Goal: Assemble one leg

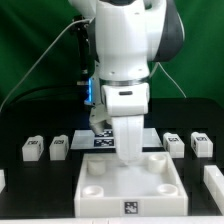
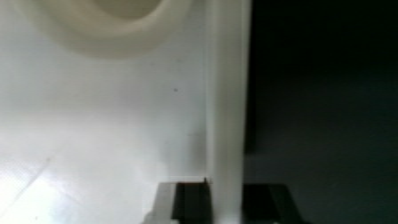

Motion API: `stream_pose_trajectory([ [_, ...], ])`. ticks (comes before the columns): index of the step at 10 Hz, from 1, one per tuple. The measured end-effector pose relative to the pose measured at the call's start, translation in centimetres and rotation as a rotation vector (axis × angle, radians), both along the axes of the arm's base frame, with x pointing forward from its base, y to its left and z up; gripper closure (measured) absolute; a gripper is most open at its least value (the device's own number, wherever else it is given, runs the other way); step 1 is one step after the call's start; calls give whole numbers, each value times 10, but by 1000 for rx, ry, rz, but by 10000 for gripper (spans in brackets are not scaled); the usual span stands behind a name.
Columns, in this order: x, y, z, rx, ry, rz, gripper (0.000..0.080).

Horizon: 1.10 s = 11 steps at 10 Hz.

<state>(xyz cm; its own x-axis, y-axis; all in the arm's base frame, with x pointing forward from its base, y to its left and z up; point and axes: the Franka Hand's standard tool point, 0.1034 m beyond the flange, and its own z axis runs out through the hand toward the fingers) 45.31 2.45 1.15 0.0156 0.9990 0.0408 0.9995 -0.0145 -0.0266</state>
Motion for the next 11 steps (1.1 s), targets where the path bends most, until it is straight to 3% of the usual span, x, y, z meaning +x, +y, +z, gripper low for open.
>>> stream_pose_trajectory([
  [2,21,13,0,13,-25,17,739],
  [4,32,23,0,21,-37,15,739],
  [7,36,45,0,30,-37,-16,739],
  [11,37,44,0,34,-61,-6,739],
])
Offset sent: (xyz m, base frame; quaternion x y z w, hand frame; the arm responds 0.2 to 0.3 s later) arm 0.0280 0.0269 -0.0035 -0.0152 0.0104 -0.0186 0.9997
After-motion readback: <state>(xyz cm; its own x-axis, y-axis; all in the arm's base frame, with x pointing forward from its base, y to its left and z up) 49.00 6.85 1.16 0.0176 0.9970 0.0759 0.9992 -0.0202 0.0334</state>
